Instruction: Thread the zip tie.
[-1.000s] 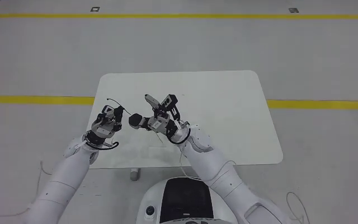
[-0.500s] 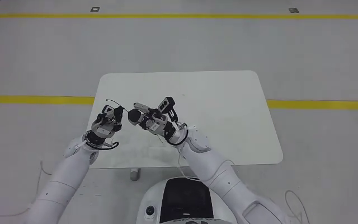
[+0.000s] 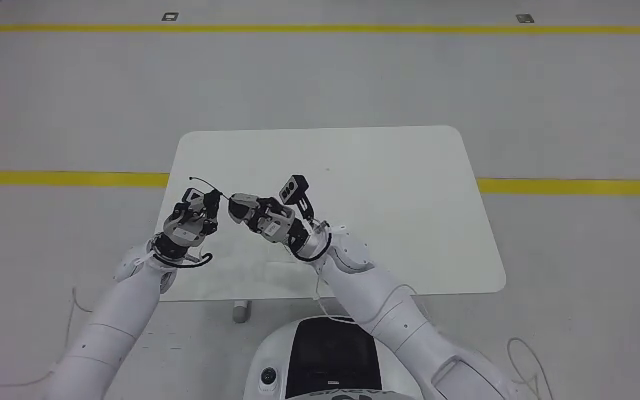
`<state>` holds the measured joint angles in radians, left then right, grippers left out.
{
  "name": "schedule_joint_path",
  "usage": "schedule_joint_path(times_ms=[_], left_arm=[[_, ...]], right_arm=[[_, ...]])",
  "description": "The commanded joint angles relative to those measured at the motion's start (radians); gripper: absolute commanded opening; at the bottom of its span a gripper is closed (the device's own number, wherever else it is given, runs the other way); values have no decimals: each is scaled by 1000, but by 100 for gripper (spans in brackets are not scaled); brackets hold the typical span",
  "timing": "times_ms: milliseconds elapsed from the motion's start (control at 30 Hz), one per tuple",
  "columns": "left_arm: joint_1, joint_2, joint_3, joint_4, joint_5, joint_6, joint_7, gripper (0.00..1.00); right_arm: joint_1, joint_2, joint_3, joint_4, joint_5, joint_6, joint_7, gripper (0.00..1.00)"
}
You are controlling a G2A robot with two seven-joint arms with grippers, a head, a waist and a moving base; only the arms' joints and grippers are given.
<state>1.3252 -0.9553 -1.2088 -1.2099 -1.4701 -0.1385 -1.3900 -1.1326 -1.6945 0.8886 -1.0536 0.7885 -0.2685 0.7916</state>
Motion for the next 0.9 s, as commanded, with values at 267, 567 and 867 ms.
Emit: schedule_joint_path(times_ms=[267, 567, 867], left_arm=[[0, 0, 0, 0, 0, 0, 0, 0], [0, 0, 0, 0, 0, 0, 0, 0], [0, 0, 0, 0, 0, 0, 0, 0]], right_arm=[[3, -1, 1, 10, 1, -1, -2, 0], [-8, 5, 19, 7, 4, -6, -1, 0], [-18, 12, 35, 2, 2, 0, -2, 0]])
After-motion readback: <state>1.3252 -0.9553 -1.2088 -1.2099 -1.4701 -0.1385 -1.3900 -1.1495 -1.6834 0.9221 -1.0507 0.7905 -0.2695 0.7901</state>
